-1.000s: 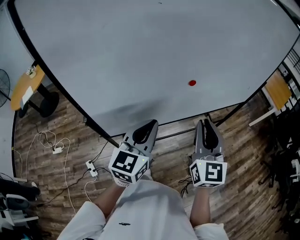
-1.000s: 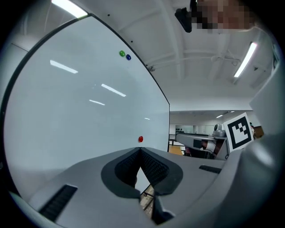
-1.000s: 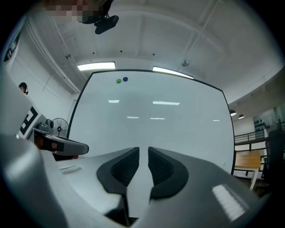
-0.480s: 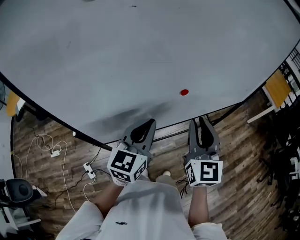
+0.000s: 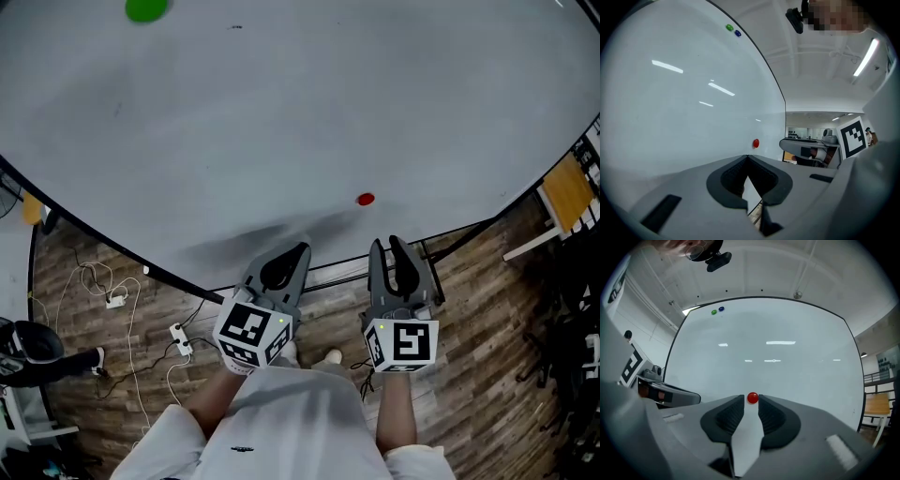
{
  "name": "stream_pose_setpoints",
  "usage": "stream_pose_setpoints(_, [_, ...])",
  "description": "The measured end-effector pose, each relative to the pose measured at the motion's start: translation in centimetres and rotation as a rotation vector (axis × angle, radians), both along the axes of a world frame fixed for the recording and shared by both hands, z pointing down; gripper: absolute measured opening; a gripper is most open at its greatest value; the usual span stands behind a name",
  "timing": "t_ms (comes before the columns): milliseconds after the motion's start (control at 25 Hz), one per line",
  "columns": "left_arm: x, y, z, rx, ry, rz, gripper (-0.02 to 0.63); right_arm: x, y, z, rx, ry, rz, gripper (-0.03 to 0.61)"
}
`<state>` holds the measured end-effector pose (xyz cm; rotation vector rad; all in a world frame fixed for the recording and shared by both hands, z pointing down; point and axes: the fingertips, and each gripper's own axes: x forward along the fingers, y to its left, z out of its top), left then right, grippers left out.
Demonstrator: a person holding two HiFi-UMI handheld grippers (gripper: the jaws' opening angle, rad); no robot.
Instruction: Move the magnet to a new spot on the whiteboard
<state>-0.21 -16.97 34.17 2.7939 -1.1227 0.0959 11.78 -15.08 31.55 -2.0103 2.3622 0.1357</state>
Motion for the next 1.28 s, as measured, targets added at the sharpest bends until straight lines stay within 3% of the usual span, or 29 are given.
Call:
stream_pose_setpoints(640, [0.6, -1.6, 0.0, -0.007, -0.006, -0.068, 0.002, -0.2, -4.4, 0.4, -0.025, 0.016, -0.086, 0.132])
stream_pose_setpoints(1280, [0.6, -2.8, 0.8, -0.017, -0.026, -0.092, 0.002, -0.6, -7.0, 0.8, -0.041, 0.016, -0.097, 0.144])
